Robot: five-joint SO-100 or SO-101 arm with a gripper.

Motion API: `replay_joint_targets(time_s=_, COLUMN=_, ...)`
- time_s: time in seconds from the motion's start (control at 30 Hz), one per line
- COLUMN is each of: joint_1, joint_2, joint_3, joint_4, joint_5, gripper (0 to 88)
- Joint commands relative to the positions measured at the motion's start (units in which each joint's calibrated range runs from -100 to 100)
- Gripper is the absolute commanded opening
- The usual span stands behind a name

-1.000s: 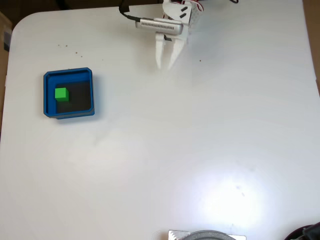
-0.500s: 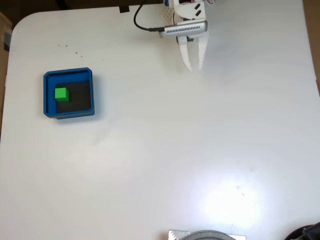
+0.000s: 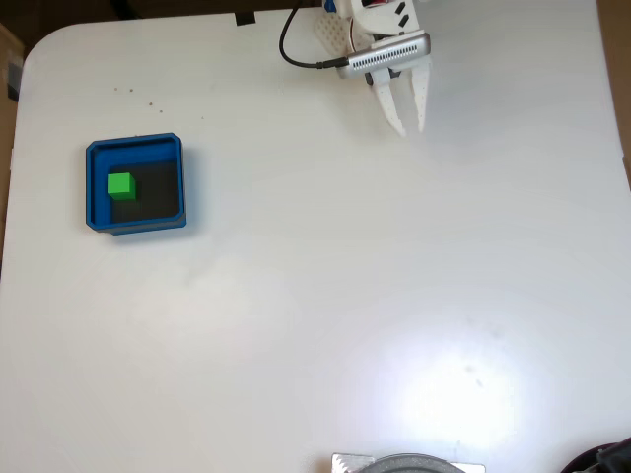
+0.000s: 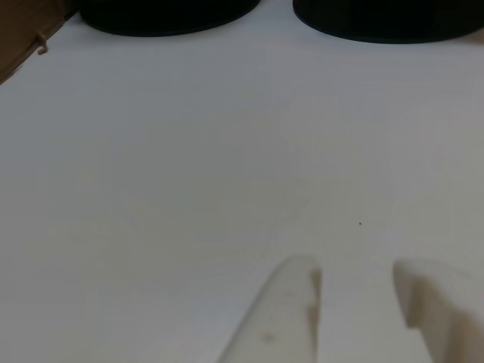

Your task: Pick up green cube and drop it in the blue box

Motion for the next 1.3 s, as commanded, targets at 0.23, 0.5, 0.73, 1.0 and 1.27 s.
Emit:
replay_joint_targets(time_s=0.23, joint_1=-0.2, joint_2=-0.8, joint_3=0.4, joint_4=-1.2, joint_5=-0.2, gripper=2.8)
replay_joint_targets(time_s=0.5, joint_1=0.2, joint_2=-0.8, joint_3=0.3, joint_4=-1.1, joint_5=0.0, gripper=2.8)
replay_joint_targets(time_s=0.73, joint_1=5.6, joint_2=-0.8, joint_3=0.3, joint_4=-1.1, joint_5=0.1, gripper=2.8)
replay_joint_targets(time_s=1.0, joint_1=6.5, joint_2=-0.8, joint_3=0.4, joint_4=-1.1, joint_5=-0.1, gripper=2.8)
replay_joint_targets(time_s=1.27, joint_1=6.5, joint_2=-0.8, joint_3=0.4, joint_4=-1.1, joint_5=-0.1, gripper=2.8)
